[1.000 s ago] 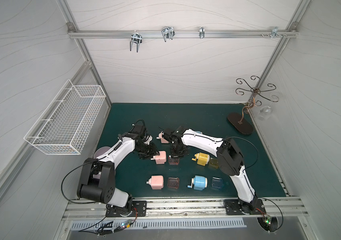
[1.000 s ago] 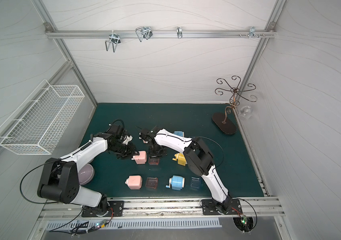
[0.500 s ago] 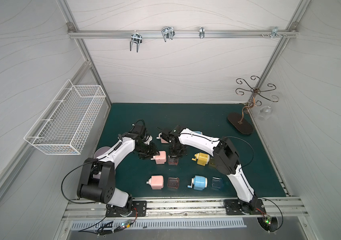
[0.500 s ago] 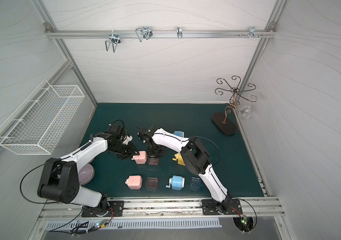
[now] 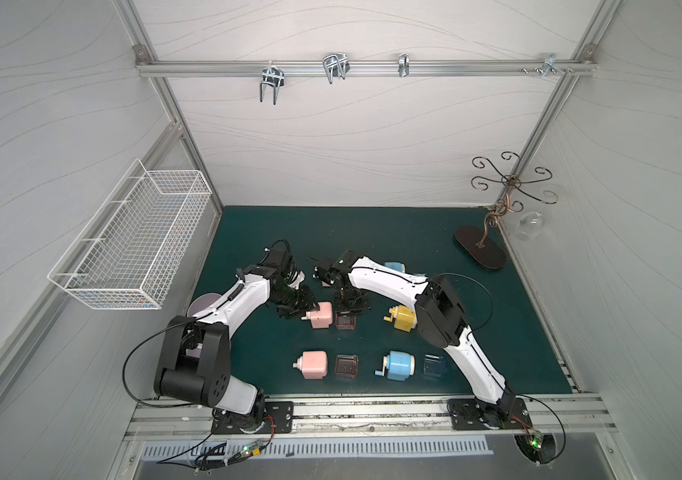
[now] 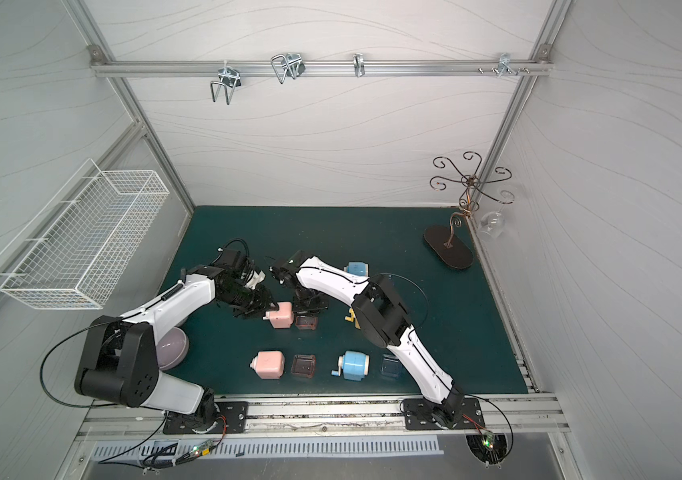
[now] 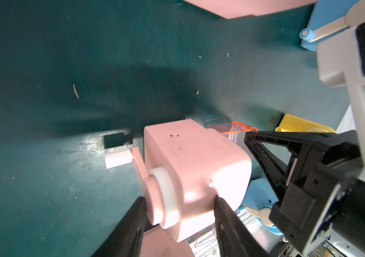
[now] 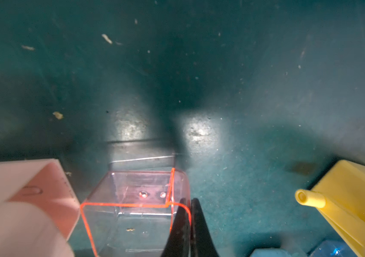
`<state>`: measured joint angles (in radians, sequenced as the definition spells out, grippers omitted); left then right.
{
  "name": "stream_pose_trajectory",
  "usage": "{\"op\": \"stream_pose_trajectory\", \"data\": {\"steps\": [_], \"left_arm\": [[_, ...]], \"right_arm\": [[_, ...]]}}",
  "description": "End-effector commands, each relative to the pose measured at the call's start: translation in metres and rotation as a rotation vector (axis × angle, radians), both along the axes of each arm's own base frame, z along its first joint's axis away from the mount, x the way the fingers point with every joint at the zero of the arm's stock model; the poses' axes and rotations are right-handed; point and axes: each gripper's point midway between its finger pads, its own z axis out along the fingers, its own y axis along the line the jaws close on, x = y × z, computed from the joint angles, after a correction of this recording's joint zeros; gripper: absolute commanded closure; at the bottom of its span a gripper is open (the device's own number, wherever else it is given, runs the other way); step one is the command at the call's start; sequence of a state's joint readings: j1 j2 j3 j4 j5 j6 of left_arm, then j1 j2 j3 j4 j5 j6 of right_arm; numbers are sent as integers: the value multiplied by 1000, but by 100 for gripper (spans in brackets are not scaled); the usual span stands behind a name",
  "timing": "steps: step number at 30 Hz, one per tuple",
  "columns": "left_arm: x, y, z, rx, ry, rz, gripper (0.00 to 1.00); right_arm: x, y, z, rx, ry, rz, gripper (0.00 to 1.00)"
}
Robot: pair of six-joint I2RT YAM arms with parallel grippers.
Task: Put the tray back into the pencil sharpener
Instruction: Close the container of the pencil sharpener.
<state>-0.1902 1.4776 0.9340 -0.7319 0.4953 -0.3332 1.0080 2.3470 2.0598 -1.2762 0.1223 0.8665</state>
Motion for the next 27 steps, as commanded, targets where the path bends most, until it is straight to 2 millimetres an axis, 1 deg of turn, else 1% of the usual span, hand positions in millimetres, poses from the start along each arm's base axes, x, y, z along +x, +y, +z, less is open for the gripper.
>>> {"op": "stream_pose_trajectory", "data": {"steps": [1, 17, 27], "left_arm": [[2, -3, 1, -8, -7, -16, 48], [3, -3, 1, -12, -8, -15, 48], [2, -3, 0, -9, -5, -13, 47]], "right_arm": [[-4, -7, -2, -60, 7, 5, 100], [-5, 5, -3, -48, -1, 18, 100], [-3, 12, 1, -20, -24, 17, 100]]}}
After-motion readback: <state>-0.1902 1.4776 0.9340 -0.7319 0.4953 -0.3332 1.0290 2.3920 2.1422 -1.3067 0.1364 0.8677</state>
